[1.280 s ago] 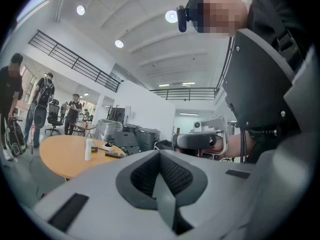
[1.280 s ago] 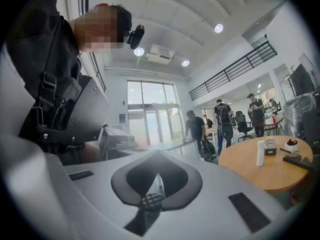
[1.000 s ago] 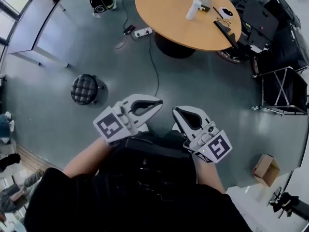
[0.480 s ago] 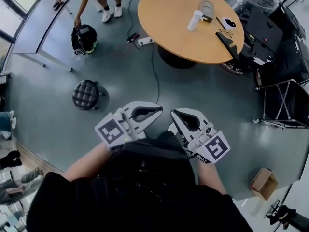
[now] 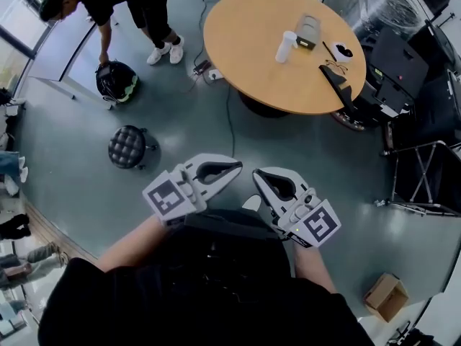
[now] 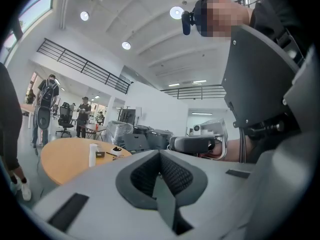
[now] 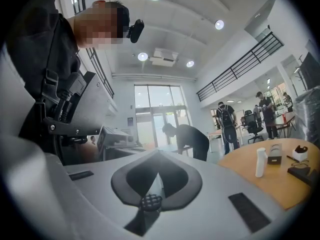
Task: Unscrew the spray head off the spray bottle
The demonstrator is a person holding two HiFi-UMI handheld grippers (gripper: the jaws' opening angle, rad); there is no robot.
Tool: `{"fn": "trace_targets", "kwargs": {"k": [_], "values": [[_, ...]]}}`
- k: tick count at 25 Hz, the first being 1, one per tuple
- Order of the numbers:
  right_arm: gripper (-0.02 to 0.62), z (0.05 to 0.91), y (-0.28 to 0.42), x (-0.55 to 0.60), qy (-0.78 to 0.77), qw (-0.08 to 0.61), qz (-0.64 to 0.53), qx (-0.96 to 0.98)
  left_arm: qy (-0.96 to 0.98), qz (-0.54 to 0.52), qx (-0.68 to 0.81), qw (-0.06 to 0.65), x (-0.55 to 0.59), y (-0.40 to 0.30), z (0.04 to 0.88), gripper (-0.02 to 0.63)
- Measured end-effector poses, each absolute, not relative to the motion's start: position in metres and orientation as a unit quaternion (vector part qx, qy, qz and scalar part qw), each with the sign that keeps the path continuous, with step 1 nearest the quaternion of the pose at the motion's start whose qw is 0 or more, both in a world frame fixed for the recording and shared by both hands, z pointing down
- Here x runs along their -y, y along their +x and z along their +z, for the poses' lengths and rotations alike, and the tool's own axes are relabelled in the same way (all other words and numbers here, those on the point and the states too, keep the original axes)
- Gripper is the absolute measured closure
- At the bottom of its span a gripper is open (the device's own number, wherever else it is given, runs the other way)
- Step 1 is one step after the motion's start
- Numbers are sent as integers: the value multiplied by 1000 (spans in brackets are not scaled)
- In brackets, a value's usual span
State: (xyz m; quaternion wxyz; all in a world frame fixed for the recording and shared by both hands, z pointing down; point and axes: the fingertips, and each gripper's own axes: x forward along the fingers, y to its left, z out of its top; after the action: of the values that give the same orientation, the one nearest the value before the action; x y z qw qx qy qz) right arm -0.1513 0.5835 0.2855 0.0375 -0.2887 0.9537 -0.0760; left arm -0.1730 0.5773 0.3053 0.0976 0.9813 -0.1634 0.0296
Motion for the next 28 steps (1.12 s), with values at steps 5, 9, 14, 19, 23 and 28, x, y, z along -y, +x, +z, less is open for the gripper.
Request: {"fn": "trace_targets", "kwargs": {"k": [5,9,14,19,23,28], "values": [[591,289,-100,-567,-274,38,-75,-958,979,28,172,101,-562,-118,304,597],[591,292,-62,-559,-258,37,-80,-962,978,33,180,102,-554,-77,305,597],[591,301,-22,-548,-240,27,-97,-965,972,39,199,116,-539,-41,309,597],[591,300,4,-535,-244,50,-93,-964,971,43,204,116,-532,-20,313,597],[591,305,2,-527,-250,49,-93,-962,972,46,200,114,-522,-20,316,597],[591,318,-14,-506,-261,34,-100,-959,975,49,183,113,-499,-31,329,597]]}}
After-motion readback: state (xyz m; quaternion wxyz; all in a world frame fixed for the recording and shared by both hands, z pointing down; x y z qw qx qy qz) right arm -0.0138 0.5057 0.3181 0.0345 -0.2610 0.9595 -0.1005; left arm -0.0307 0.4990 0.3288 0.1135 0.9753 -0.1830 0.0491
